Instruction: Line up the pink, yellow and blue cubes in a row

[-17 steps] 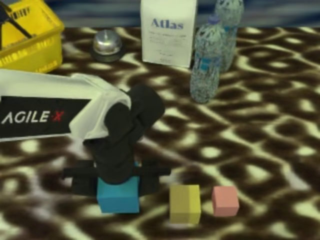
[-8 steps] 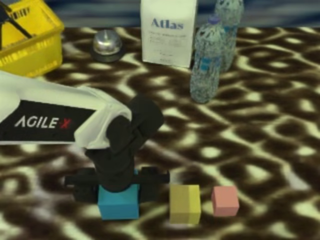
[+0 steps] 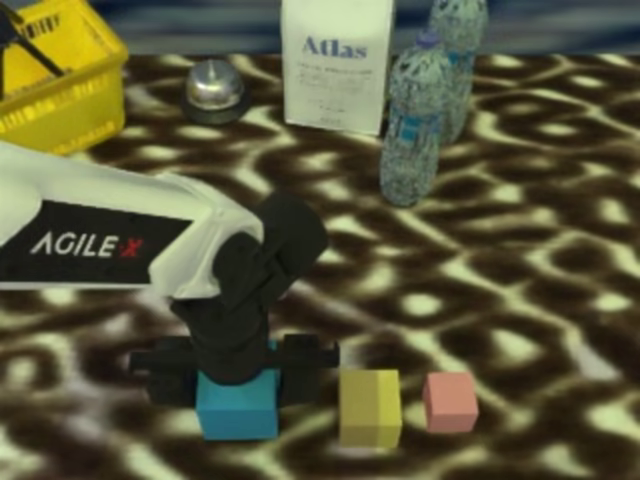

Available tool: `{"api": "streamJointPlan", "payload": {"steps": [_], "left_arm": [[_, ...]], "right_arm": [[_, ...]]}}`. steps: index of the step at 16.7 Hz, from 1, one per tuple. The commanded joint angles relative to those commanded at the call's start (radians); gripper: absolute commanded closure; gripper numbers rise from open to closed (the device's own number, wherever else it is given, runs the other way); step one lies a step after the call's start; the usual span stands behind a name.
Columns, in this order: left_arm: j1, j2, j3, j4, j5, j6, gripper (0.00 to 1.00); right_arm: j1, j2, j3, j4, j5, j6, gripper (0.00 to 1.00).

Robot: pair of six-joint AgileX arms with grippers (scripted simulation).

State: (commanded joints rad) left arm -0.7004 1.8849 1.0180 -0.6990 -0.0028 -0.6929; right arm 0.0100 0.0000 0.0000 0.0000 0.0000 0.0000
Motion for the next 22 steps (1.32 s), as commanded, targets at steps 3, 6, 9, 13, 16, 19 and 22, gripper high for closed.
{"api": "streamJointPlan", "payload": {"steps": [3,6,9,13,16,19,22], "left_arm": [[0.000,0.000,0.000,0.000,0.000,0.000,0.02],[0.000,0.000,0.000,0.000,0.000,0.000,0.00],[0.000,0.000,0.000,0.000,0.000,0.000,0.00],[0.000,-0.002,0.003,-0.004,0.000,0.000,0.00],[0.007,-0.033,0.046,-0.077,0.000,-0.007,0.00],[0.014,-0.088,0.108,-0.213,0.000,-0.008,0.00],[0.018,-0.129,0.146,-0.276,-0.001,-0.005,0.00]], "right_arm": [[0.000,0.000,0.000,0.000,0.000,0.000,0.00],[0.000,0.000,0.000,0.000,0.000,0.000,0.00],[0.000,0.000,0.000,0.000,0.000,0.000,0.00],[0.000,0.000,0.000,0.000,0.000,0.000,0.00],[0.000,0.000,0.000,0.000,0.000,0.000,0.00],[0.000,0.000,0.000,0.000,0.000,0.000,0.00],[0.000,0.000,0.000,0.000,0.000,0.000,0.00]]}}
